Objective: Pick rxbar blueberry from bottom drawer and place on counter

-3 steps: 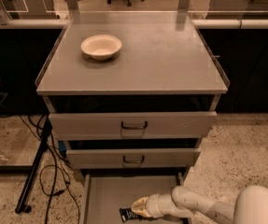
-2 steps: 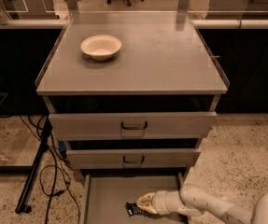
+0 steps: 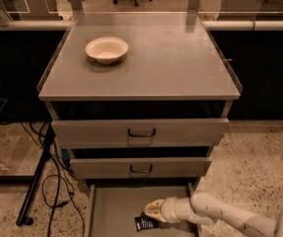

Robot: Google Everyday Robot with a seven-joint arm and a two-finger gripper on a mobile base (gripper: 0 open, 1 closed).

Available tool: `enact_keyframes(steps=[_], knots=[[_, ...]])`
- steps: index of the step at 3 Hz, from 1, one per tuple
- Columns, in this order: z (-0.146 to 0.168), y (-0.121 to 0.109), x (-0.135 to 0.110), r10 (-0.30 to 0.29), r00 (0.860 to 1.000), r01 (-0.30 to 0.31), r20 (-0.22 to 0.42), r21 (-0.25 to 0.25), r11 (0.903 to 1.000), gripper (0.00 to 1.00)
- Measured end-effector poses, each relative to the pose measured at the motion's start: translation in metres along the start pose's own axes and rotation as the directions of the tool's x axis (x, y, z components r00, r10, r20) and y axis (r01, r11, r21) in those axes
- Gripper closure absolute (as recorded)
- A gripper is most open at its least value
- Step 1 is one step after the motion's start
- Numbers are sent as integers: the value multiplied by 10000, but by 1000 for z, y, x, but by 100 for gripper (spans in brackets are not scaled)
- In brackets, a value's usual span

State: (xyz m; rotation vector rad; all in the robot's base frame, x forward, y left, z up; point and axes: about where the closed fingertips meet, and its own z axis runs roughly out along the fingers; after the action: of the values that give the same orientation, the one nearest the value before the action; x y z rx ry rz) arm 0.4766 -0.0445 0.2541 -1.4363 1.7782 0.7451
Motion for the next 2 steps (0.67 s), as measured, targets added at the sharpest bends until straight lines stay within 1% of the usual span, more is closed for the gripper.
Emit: enact_keyframes(steps=[1,2], knots=[[-44,-7,-51,-856,9963,862,-112,749,9935,100],[-63,5,-71,-1362,9900,1381,-363,549,9889,81]])
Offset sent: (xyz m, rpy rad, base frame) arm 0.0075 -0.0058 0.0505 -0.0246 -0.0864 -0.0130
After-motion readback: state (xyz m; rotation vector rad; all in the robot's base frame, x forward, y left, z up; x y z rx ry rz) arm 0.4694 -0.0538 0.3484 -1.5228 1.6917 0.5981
